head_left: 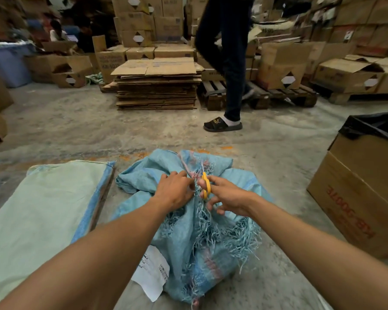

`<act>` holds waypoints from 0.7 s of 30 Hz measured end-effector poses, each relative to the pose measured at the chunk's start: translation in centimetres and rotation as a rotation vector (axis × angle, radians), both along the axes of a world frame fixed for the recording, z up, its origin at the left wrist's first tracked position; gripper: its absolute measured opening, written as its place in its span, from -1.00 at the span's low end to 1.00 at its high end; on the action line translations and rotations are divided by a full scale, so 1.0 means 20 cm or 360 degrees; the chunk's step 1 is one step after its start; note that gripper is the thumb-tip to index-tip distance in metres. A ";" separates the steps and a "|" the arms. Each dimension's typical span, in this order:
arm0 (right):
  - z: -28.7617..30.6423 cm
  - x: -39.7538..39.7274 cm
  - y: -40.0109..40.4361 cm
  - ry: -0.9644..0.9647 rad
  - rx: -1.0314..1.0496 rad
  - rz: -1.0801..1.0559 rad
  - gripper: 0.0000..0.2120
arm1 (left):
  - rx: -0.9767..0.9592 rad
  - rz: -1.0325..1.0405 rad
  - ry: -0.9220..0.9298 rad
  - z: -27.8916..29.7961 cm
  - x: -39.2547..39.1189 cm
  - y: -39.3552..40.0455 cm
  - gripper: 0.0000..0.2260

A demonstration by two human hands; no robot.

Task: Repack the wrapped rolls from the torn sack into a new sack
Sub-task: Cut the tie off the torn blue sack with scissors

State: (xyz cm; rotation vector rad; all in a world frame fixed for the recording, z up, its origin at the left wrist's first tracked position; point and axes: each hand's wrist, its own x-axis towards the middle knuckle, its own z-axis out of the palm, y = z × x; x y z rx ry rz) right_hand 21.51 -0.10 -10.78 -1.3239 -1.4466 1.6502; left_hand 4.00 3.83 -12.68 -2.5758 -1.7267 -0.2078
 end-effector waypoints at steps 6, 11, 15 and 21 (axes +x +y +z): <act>-0.03 -0.06 -0.03 0.0236 0.0153 -0.0163 -0.70 | -0.0183 0.0109 -0.0379 0.00 0.00 0.03 -0.79; -0.05 -0.07 -0.05 0.0167 0.0242 -0.0044 -0.72 | -0.0658 0.0128 -0.1132 -0.01 -0.05 0.05 -0.91; -0.08 -0.06 -0.06 0.0086 0.0201 0.0066 -0.69 | -0.0865 0.0183 -0.1358 -0.01 -0.08 0.06 -0.89; -0.08 -0.02 -0.06 -0.0021 0.0114 0.0232 -0.47 | -0.0770 0.0181 -0.1290 -0.02 -0.11 0.08 -0.88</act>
